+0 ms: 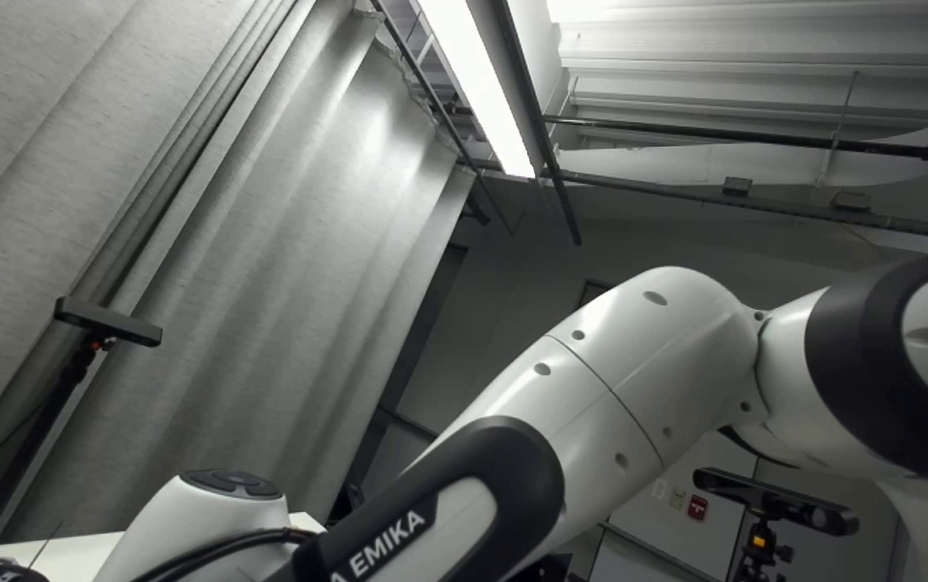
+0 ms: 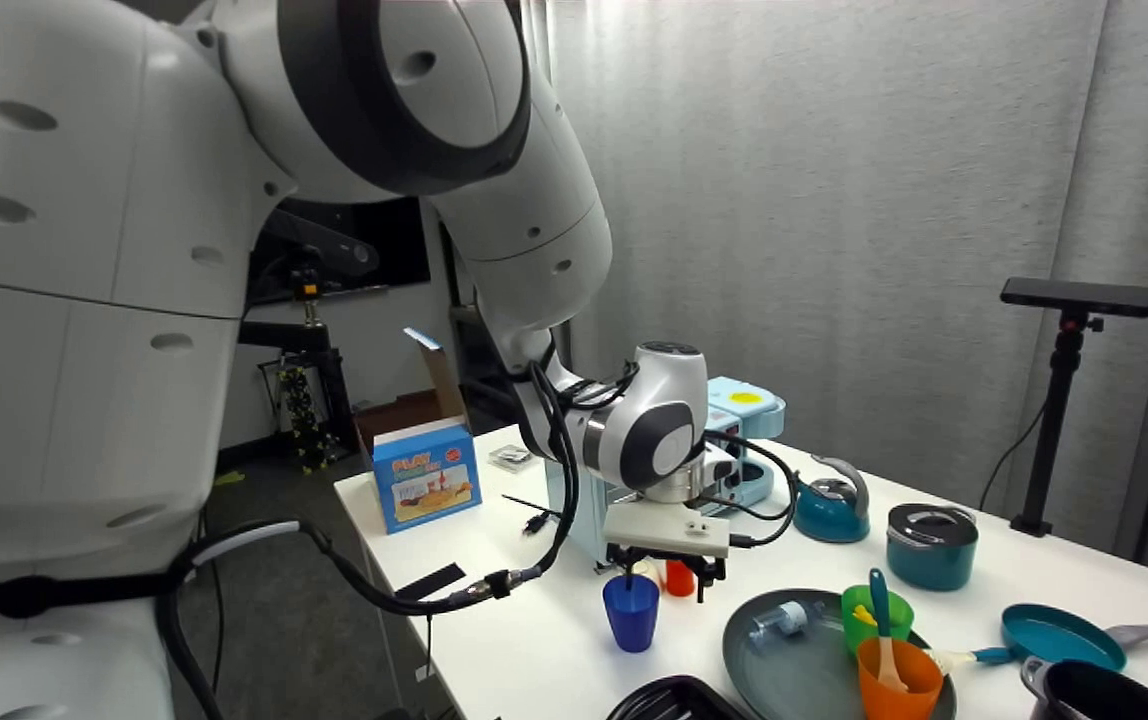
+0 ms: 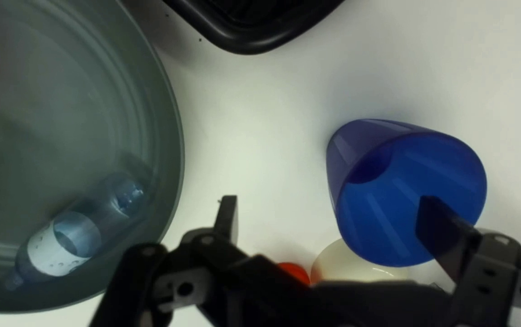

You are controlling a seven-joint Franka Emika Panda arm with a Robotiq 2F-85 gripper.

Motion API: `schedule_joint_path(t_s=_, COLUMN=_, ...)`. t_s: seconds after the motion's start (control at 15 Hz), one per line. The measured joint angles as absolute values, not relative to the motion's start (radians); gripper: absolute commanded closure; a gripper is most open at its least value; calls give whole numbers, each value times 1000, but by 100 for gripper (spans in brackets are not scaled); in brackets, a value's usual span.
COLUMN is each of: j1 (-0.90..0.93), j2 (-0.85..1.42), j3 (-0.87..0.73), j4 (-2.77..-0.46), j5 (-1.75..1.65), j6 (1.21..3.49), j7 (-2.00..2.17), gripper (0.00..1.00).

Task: Put the blue cup on the grey tray

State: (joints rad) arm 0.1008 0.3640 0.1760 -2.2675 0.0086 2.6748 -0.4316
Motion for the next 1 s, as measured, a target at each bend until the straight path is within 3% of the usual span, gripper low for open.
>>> schedule_joint_path(t_s=0.53, j1=88, j2=404, j3=176, j4=-2266, j5=1, j6=2675, j7=-415, gripper=0)
schedule_joint_path(t_s=0.6, j1=88, j2=412, j3=176, j4=-2266, j5=-6, j6=2675, j7=-410, gripper=25)
schedule_joint_path(t_s=0.73, j1=88, j2=425, j3=176, j4=-2267, j5=-14, j6=2675, j7=-403, gripper=34)
schedule_joint_path(t_s=1.0, j1=88, j2=439, j3=176, j4=-2266, j5=-26, j6=2675, j7=-388, gripper=66)
